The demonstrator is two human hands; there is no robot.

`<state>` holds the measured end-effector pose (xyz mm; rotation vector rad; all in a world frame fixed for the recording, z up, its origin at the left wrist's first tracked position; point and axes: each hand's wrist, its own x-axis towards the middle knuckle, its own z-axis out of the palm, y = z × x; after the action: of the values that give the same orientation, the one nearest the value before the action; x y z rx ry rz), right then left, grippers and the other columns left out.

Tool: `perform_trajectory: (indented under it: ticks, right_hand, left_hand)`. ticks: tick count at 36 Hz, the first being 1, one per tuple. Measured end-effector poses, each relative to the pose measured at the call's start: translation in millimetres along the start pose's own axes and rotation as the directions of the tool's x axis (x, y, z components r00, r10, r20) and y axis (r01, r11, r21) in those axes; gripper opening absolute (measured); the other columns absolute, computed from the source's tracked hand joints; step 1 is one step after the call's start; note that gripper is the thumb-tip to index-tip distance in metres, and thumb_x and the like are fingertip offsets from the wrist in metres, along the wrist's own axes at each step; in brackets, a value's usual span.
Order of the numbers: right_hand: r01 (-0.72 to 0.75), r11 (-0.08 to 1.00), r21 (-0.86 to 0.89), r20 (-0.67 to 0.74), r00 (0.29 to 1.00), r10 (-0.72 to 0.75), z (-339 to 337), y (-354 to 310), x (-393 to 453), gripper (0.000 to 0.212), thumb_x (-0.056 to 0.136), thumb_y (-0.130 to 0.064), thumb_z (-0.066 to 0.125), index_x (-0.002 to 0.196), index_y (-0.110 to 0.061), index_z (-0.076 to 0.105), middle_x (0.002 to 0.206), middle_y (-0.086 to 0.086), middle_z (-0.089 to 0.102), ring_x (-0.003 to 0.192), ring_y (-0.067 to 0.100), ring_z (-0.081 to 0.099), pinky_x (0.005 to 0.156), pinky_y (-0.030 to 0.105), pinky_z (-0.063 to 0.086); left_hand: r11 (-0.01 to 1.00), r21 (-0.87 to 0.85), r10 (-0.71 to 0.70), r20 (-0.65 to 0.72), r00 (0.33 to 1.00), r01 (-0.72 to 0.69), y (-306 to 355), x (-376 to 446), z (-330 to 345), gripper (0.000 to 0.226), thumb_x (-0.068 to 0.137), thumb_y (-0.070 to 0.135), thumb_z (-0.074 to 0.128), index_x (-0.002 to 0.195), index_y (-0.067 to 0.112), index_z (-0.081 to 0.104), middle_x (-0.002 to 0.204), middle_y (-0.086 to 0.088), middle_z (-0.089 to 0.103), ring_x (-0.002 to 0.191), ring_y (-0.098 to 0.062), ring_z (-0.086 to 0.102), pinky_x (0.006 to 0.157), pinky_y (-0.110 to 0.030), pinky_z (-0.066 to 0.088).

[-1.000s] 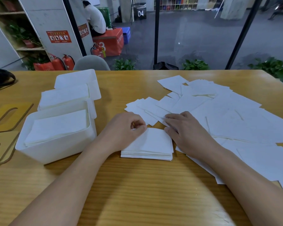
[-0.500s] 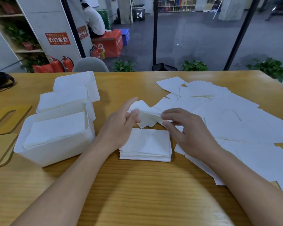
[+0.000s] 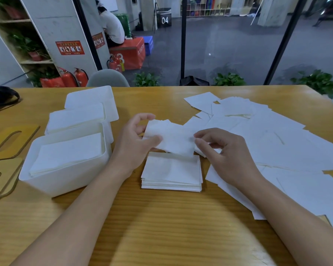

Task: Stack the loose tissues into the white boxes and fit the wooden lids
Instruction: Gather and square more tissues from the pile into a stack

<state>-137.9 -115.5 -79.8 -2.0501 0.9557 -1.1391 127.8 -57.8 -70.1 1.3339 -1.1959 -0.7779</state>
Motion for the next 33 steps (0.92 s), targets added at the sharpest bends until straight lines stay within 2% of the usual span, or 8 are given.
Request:
perform_trajectory:
  ticks: [1, 6, 12, 14, 16, 22, 29, 33]
  right_hand:
    - [-0.038, 0.999, 0.021, -0.004, 0.999, 0.038, -1.0, 0.9, 1.1, 0.004, 0.102, -0.033, 0.075, 0.099, -0.032, 0.078, 0.118, -0.020, 0.076, 0.115, 0.006, 0.072, 0.091, 0.028, 0.060]
    - [-0.174, 0.984, 0.031, 0.077, 0.982, 0.172, -2.4, 0.2, 2.5, 0.057, 0.099, -0.056, 0.073, 0.151, -0.047, 0.051, 0.151, -0.028, 0.054, 0.131, -0.003, 0.060, 0.098, 0.025, 0.055]
    - [-0.243, 0.941, 0.235, 0.069, 0.970, 0.233, -6.3, 2.1, 6.6, 0.019, 0.101, -0.024, 0.077, 0.117, -0.034, 0.078, 0.086, -0.004, 0.073, 0.075, 0.012, 0.067, 0.074, 0.028, 0.056]
    - [-0.235, 0.942, 0.240, 0.068, 0.972, 0.225, -6.6, 2.0, 5.2, 0.015, 0.101, -0.021, 0.077, 0.110, -0.032, 0.081, 0.084, 0.001, 0.073, 0.071, 0.012, 0.065, 0.070, 0.023, 0.054]
    - [-0.243, 0.933, 0.267, 0.068, 0.970, 0.233, -5.8, -0.5, 4.8, 0.013, 0.101, -0.020, 0.077, 0.107, -0.030, 0.082, 0.087, 0.007, 0.074, 0.072, 0.016, 0.066, 0.069, 0.025, 0.055]
    - [-0.309, 0.891, 0.333, 0.165, 0.949, 0.268, -4.6, -5.8, 2.4, 0.010, 0.101, -0.019, 0.077, 0.107, -0.026, 0.082, 0.077, 0.010, 0.069, 0.059, 0.027, 0.067, 0.060, 0.028, 0.053]
    - [-0.261, 0.965, 0.034, 0.188, 0.950, 0.251, 5.1, 0.2, -4.2, 0.009, 0.095, -0.028, 0.083, 0.099, -0.033, 0.077, 0.070, -0.002, 0.069, 0.054, 0.006, 0.057, 0.056, 0.021, 0.050]
    - [-0.135, 0.966, -0.221, 0.145, 0.975, 0.170, 8.7, 1.2, -8.3, 0.007, 0.094, -0.039, 0.081, 0.091, -0.037, 0.075, 0.080, -0.012, 0.067, 0.071, 0.006, 0.062, 0.064, 0.024, 0.050]
  left_hand:
    - [0.999, -0.041, 0.006, 0.034, 0.999, -0.005, 1.0, 0.0, 0.6, 0.061, 0.087, 0.013, 0.088, 0.136, 0.039, 0.063, 0.117, -0.002, 0.083, 0.102, -0.029, 0.082, 0.083, -0.051, 0.068]
    - [0.983, -0.183, 0.048, 0.166, 0.985, -0.017, 5.9, -2.7, 7.2, 0.077, 0.087, 0.011, 0.091, 0.149, 0.041, 0.058, 0.118, -0.014, 0.080, 0.103, -0.033, 0.080, 0.080, -0.041, 0.065]
    - [0.992, -0.127, 0.016, 0.232, 0.973, 0.015, 5.8, -4.2, 4.9, 0.058, 0.093, 0.015, 0.082, 0.144, 0.036, 0.062, 0.118, -0.011, 0.081, 0.102, -0.034, 0.078, 0.081, -0.047, 0.065]
    - [0.998, -0.059, 0.012, 0.226, 0.974, 0.001, 6.0, -4.9, 4.6, 0.045, 0.097, 0.027, 0.080, 0.139, 0.036, 0.067, 0.097, 0.005, 0.080, 0.085, -0.023, 0.074, 0.075, -0.040, 0.058]
    - [0.997, 0.061, 0.029, 0.166, 0.986, -0.040, 4.7, -4.5, 4.5, 0.034, 0.098, 0.045, 0.079, 0.130, 0.036, 0.073, 0.066, 0.017, 0.050, 0.061, -0.014, 0.047, 0.062, -0.031, 0.039]
    - [0.946, 0.313, 0.051, 0.120, 0.992, -0.086, 7.3, -4.5, -2.9, 0.010, 0.100, 0.042, 0.074, 0.107, 0.036, 0.077, 0.060, 0.008, 0.030, 0.055, -0.014, 0.030, 0.052, -0.021, 0.029]
    - [0.802, 0.594, -0.088, 0.222, 0.971, -0.064, 7.5, -6.8, -8.9, 0.009, 0.098, 0.033, 0.074, 0.104, 0.039, 0.071, 0.060, 0.012, 0.034, 0.053, -0.009, 0.035, 0.053, -0.026, 0.031]
    - [0.734, 0.677, -0.108, 0.203, 0.973, -0.060, 4.9, -8.1, -6.5, 0.011, 0.094, 0.039, 0.077, 0.101, 0.041, 0.069, 0.067, 0.017, 0.048, 0.062, -0.004, 0.049, 0.060, -0.029, 0.037]
